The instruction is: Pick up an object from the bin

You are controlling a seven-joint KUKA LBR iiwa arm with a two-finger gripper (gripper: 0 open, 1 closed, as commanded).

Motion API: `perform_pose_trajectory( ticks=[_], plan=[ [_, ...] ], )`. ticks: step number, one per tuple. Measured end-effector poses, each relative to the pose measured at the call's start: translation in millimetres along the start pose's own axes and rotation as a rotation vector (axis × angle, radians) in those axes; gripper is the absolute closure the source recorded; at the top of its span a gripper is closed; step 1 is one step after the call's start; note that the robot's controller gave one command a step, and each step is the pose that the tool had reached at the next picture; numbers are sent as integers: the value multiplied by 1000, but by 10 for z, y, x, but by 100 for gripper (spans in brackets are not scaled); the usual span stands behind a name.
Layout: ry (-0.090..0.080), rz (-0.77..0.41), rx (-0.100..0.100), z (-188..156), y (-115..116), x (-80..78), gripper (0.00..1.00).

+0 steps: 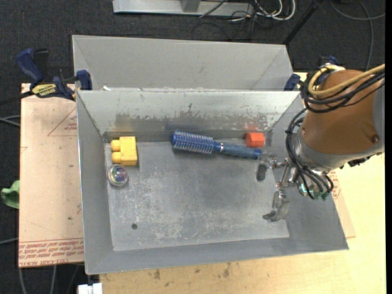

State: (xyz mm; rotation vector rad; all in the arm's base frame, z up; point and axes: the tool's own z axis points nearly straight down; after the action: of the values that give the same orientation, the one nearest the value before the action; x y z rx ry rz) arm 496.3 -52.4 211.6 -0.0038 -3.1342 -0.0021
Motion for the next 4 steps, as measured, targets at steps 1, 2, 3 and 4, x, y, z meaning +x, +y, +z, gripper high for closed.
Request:
perform_pose_trajectory(
  ticks=[1, 2, 3, 4],
  plan=[
    [-6, 225, -2, 1446, 447, -863, 0],
    [-19, 218, 4, 1079, -403, -1426, 0],
    [-9, 356, -4, 1107, 419, -1414, 0],
    [-8, 209, -1, 1405, 916, -1570, 0]
  ],
)
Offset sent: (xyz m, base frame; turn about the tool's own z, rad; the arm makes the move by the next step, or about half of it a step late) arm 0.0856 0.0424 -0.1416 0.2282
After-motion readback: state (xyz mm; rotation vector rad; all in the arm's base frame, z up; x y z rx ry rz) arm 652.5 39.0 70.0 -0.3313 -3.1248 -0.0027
